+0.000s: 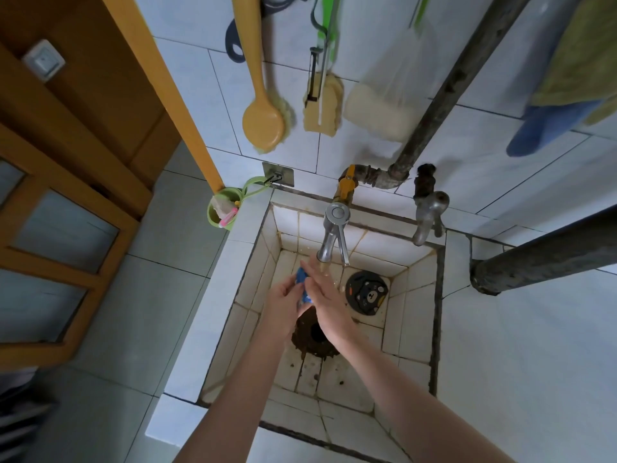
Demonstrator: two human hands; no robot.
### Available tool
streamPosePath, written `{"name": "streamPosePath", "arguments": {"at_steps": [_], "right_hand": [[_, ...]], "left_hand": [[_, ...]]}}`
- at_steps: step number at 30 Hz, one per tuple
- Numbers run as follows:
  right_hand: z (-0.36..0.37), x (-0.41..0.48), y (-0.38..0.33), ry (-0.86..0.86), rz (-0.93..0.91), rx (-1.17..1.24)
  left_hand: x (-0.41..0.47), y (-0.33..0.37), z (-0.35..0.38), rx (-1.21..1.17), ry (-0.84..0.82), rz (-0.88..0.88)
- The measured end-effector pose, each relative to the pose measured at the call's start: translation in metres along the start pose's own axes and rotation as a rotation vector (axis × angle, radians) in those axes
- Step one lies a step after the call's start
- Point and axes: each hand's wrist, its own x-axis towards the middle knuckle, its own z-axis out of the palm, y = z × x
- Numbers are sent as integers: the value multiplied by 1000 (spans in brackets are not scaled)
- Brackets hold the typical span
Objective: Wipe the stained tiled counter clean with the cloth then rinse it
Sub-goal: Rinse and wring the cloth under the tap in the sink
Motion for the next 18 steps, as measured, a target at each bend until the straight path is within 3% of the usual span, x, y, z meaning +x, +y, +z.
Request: {"name": "streamPosePath", "arguments": {"at_steps": [4, 7, 10, 12, 15, 18], "right_hand": [[5, 11, 2, 110, -33, 2], [6, 23, 1, 207, 63, 50], [0, 37, -9, 413, 180, -55], [-3, 33, -16, 370, 144, -56], [8, 9, -8, 79, 23, -57], [15, 8, 1, 78, -45, -40]], "left_hand": [[-1, -4, 3, 61, 15, 34], [2, -2, 2, 139, 30, 27], [-1, -1, 2, 165, 2, 24], [-2, 0, 0, 134, 36, 28], [-1, 2, 2, 80, 56, 37], [-3, 2, 10, 101, 34, 63]]}}
